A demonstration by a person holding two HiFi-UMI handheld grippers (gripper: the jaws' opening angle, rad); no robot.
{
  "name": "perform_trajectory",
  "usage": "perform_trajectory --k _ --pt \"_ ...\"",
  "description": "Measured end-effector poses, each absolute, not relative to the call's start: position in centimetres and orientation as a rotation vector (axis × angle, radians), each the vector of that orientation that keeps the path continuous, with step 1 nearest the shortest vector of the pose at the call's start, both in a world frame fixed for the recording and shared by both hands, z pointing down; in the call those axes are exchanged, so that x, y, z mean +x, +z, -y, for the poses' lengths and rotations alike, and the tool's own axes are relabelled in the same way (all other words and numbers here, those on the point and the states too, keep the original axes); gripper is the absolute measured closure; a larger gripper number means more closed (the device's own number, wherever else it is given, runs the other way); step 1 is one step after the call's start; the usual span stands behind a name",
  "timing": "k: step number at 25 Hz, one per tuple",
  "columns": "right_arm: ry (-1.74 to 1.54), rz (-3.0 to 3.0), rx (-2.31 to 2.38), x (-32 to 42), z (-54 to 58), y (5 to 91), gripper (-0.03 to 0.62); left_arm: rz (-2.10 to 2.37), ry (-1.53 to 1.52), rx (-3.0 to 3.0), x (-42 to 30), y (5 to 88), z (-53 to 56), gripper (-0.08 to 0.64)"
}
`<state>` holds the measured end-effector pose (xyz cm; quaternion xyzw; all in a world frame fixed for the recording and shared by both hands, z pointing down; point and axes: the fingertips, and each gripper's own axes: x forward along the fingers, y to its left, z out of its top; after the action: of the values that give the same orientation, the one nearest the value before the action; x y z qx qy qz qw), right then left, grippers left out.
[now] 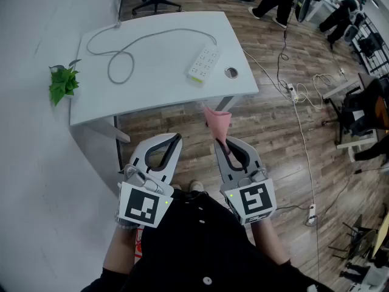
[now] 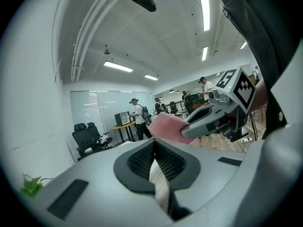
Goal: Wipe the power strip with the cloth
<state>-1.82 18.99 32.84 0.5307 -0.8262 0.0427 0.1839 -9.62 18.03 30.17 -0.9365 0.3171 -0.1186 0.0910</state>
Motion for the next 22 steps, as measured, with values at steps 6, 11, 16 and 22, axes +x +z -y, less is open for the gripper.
perform_trajectory --k 6,11,16,22 --pt "0.125 2.334 1.491 -1.97 -18.88 33.07 0.543 -0.901 -0.362 -2.743 -9.13 30.05 -17.8 0.546" --pt "0.112 2.337 1.507 -1.76 -18.7 32.9 0.543 -0.892 -0.355 -2.75 -8.91 29.92 -17.78 0.545" --pt "0.123 2.321 1.522 -1.52 -18.83 32.79 0.543 -0.878 -0.348 -2.758 -8.68 29.81 -17.86 0.545" --pt "0.142 2.308 1.546 -1.59 -18.68 32.68 0.543 -0.881 -0.327 -2.773 -9.23 29.69 -17.71 0.546"
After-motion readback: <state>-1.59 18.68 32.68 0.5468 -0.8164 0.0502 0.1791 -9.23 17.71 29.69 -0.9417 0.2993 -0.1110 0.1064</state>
